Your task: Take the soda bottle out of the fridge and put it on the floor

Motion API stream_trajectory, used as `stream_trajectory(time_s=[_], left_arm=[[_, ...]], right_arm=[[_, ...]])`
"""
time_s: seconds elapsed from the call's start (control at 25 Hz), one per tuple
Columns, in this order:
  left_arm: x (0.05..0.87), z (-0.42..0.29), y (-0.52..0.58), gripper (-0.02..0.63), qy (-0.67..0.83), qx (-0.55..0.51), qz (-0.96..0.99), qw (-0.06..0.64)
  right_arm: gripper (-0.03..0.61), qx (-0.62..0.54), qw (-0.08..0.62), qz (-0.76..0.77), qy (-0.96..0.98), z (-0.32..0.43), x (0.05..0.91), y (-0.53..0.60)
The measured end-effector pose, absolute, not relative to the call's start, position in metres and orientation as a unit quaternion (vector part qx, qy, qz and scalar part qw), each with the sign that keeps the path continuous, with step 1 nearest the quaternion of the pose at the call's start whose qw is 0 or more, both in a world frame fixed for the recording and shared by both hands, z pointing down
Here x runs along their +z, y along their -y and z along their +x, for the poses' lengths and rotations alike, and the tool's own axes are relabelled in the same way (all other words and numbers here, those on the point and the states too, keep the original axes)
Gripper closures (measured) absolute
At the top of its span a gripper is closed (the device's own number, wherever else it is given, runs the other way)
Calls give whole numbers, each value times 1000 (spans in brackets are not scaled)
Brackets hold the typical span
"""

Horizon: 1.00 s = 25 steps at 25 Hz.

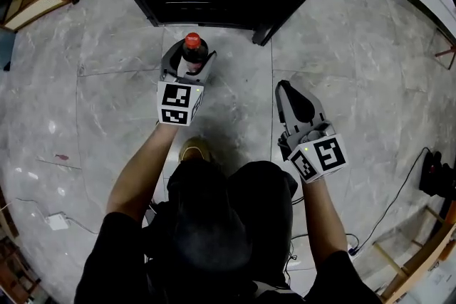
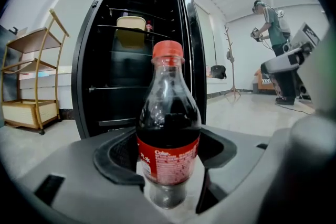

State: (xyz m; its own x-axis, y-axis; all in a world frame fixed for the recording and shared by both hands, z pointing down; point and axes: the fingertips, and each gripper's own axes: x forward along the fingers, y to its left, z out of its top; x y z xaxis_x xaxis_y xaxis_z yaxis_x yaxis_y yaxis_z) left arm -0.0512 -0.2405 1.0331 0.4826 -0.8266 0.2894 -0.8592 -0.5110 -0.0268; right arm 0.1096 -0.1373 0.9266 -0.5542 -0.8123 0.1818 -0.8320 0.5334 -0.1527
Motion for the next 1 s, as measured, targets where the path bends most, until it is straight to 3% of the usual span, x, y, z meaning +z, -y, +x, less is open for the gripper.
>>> stream_trajectory(time_s=[0.4, 1.0], left_arm=[[1102, -49, 230, 302, 501, 140, 851, 76], [1106, -51, 222, 301, 506, 122, 851, 65]], right_arm=[[554, 150, 49, 480, 863, 118, 986, 139], [554, 163, 53, 484, 858, 114, 1001, 138]])
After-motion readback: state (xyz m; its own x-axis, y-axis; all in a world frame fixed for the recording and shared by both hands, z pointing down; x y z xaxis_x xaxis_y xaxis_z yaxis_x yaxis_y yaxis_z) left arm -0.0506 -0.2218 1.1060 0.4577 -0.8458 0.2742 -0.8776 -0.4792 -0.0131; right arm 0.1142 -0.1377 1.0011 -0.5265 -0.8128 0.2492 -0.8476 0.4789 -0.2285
